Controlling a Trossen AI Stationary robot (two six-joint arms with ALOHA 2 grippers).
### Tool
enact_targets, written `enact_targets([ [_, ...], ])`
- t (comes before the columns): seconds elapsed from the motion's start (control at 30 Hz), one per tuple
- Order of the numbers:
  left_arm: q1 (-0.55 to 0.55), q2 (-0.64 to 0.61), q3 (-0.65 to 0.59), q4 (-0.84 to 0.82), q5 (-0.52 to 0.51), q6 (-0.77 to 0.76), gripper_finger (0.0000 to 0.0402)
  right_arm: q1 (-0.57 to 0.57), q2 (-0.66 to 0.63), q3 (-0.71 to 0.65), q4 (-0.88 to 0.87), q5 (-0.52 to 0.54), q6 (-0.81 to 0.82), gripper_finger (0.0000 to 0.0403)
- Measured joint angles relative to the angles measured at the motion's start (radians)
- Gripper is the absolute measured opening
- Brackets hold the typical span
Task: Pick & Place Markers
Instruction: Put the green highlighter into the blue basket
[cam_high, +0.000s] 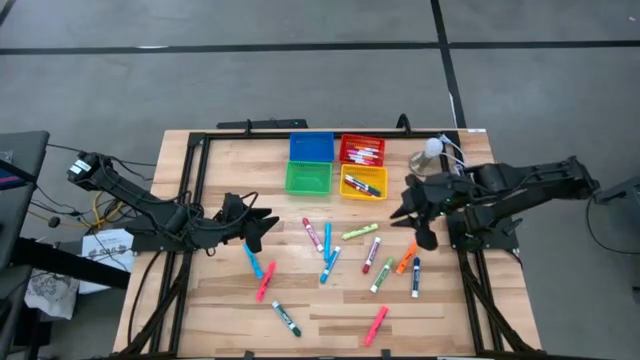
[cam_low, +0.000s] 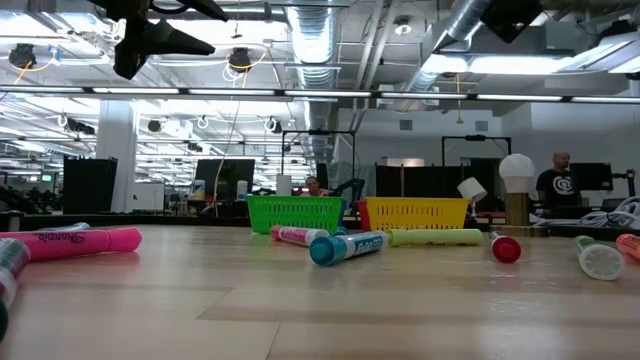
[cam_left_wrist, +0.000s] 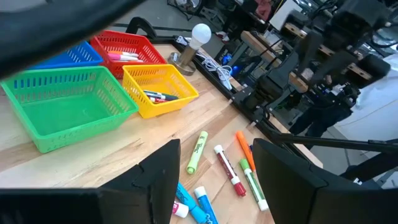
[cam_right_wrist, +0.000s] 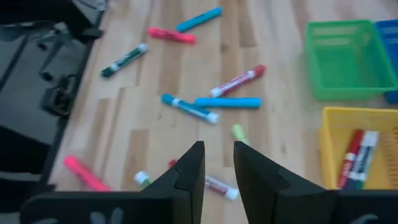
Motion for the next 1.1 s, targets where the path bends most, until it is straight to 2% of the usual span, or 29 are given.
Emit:
enact_targets([
  [0.13, -0.001, 0.0, 0.0, 0.004, 0.015, 0.0, 0.02, 0.061, -0.049, -0.024, -0.029, 0.01, 0.057, 0.0077],
  [0.37, -0.002, 0.0, 0.0, 0.01, 0.145, 0.0, 0.02, 0.154, -0.201, -0.143, -0.03, 0.111, 0.213, 0.0077],
  [0.67, -0.002, 0.0, 0.0, 0.01, 0.15, 0.003, 0.02, 0.253, -0.392, -0.272, 0.0, 0.156, 0.413, 0.0077],
  [0.87, -0.002, 0.0, 0.0, 0.008, 0.15, 0.003, 0.02, 0.285, -0.415, -0.348, 0.087, 0.161, 0.45, 0.0077],
  [1.1, -0.002, 0.0, -0.023, 0.008, 0.15, 0.003, 0.02, 0.299, -0.372, -0.399, 0.144, 0.16, 0.458, 0.0077],
])
